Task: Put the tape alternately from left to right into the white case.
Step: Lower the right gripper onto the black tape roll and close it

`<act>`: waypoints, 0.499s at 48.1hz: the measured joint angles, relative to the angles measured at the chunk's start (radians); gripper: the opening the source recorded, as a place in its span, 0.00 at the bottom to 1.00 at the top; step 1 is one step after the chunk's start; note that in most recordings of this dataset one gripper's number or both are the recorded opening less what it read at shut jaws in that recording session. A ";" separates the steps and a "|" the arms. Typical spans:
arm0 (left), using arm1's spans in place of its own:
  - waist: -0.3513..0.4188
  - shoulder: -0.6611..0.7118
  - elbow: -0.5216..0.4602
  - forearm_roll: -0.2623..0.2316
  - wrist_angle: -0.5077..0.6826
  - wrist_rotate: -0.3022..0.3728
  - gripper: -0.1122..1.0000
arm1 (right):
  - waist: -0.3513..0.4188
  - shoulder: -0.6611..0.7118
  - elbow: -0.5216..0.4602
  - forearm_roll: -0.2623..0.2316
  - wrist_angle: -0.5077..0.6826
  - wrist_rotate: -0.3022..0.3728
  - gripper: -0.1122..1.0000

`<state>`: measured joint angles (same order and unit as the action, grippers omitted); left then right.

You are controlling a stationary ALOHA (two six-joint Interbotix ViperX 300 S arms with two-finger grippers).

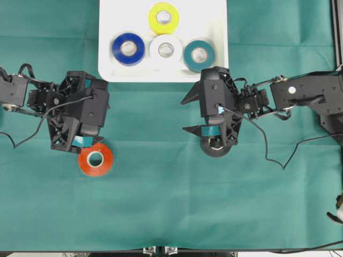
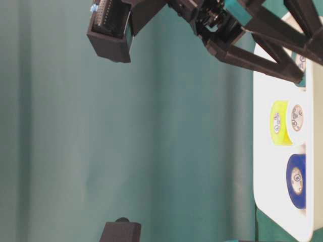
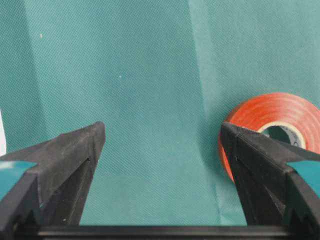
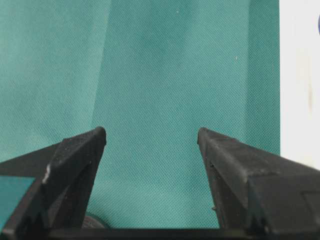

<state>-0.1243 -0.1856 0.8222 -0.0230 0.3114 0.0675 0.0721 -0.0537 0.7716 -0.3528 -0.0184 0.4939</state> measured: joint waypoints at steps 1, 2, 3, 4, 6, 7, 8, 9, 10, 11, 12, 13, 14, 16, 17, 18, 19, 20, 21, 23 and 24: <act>0.000 0.000 0.000 -0.002 0.000 0.002 0.58 | 0.003 0.000 0.000 0.000 0.000 0.000 0.81; 0.000 0.000 0.000 -0.002 -0.002 0.002 0.58 | 0.003 0.000 0.000 0.000 0.002 0.000 0.81; 0.000 0.000 0.000 -0.002 -0.002 0.002 0.58 | 0.003 0.000 0.000 0.000 0.002 0.000 0.81; 0.000 0.000 0.000 -0.002 -0.002 -0.002 0.58 | 0.003 0.000 0.000 0.000 0.002 0.000 0.81; 0.000 0.000 0.000 -0.002 -0.003 -0.003 0.58 | 0.006 0.000 0.000 0.000 0.002 0.002 0.81; 0.000 0.000 0.000 -0.002 -0.003 -0.003 0.58 | 0.008 0.000 0.002 0.000 0.003 0.003 0.81; 0.000 0.000 0.000 0.000 -0.005 0.000 0.58 | 0.009 0.000 0.003 0.000 0.003 0.005 0.81; 0.000 0.000 0.000 -0.002 -0.003 0.002 0.58 | 0.011 0.000 0.005 0.000 0.005 0.006 0.81; 0.000 0.000 0.000 -0.002 -0.003 0.000 0.58 | 0.014 0.000 0.008 0.000 0.006 0.009 0.81; 0.000 0.002 0.000 -0.002 -0.003 -0.003 0.58 | 0.015 0.000 0.011 0.002 0.008 0.009 0.81; 0.000 0.000 0.000 0.000 -0.005 -0.003 0.58 | 0.018 0.000 0.012 0.000 0.011 0.012 0.81; 0.000 0.000 0.000 -0.002 -0.003 -0.003 0.58 | 0.021 0.000 0.015 0.000 0.014 0.014 0.81; 0.000 0.000 0.000 -0.002 -0.005 -0.003 0.58 | 0.025 -0.002 0.018 0.002 0.017 0.018 0.81; 0.000 0.000 0.002 -0.002 -0.005 -0.002 0.58 | 0.032 -0.005 0.026 0.002 0.025 0.029 0.81; 0.000 0.002 0.000 -0.002 -0.005 -0.002 0.58 | 0.035 -0.006 0.029 0.000 0.028 0.035 0.81; 0.000 0.000 0.000 -0.002 -0.005 0.000 0.58 | 0.038 -0.011 0.034 0.000 0.034 0.041 0.81; 0.000 0.002 0.000 -0.002 -0.005 0.000 0.58 | 0.040 -0.015 0.038 0.000 0.037 0.052 0.81; 0.000 0.002 0.000 -0.002 -0.003 0.000 0.58 | 0.041 -0.021 0.044 0.000 0.043 0.061 0.81; 0.000 0.000 0.000 -0.002 -0.003 0.000 0.58 | 0.043 -0.026 0.049 0.000 0.046 0.069 0.81; 0.000 0.000 0.000 0.000 -0.005 0.000 0.58 | 0.044 -0.037 0.060 0.000 0.057 0.089 0.81; 0.000 0.000 0.000 0.000 -0.005 0.000 0.58 | 0.044 -0.043 0.066 0.002 0.060 0.098 0.81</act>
<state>-0.1243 -0.1856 0.8222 -0.0230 0.3068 0.0675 0.1166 -0.0966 0.8376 -0.3513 0.0414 0.5921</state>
